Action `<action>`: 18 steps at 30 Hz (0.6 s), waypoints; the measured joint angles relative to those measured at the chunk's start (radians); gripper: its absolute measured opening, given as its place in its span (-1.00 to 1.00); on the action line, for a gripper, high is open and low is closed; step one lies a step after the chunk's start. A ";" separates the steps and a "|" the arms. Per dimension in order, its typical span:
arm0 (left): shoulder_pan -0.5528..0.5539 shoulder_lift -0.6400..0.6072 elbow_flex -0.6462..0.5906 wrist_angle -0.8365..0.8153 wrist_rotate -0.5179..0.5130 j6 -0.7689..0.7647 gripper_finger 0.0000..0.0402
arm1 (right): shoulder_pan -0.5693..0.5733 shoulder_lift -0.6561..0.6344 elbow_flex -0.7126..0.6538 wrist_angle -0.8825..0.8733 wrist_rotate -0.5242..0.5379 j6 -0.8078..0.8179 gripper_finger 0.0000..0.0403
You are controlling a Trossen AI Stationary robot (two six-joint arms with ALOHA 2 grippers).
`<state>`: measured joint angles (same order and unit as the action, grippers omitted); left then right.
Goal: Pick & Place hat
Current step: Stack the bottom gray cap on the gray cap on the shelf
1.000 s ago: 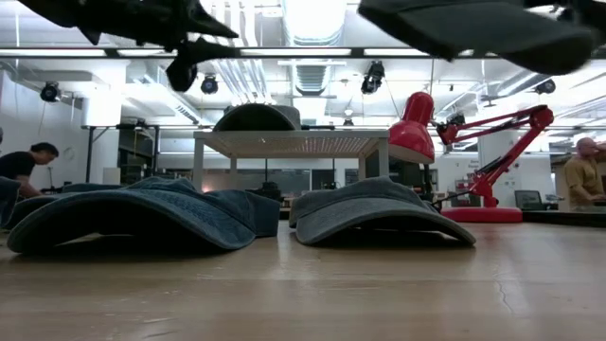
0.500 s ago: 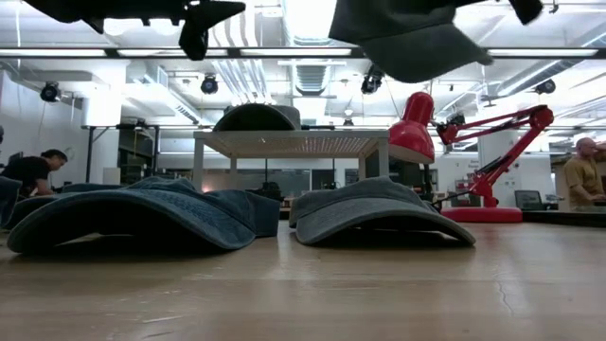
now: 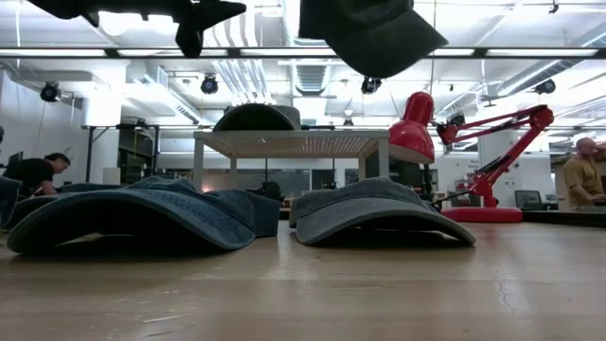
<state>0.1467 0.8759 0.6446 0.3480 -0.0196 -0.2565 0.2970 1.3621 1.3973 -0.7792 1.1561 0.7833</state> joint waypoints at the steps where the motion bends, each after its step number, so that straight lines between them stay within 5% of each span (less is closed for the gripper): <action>1: -0.001 0.001 0.002 -0.002 0.000 0.000 -0.44 | -0.006 0.014 0.013 0.013 -0.001 -0.021 -0.96; 13: -0.021 0.064 0.052 -0.010 -0.034 0.001 -0.44 | -0.067 0.113 0.149 0.082 -0.001 -0.176 -0.96; 18: -0.031 0.073 0.125 -0.160 -0.097 0.055 -0.44 | -0.081 0.112 0.152 0.187 -0.006 -0.302 -0.96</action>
<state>0.1162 0.9491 0.7691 0.1881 -0.1171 -0.2013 0.2156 1.4745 1.5494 -0.5918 1.1502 0.4814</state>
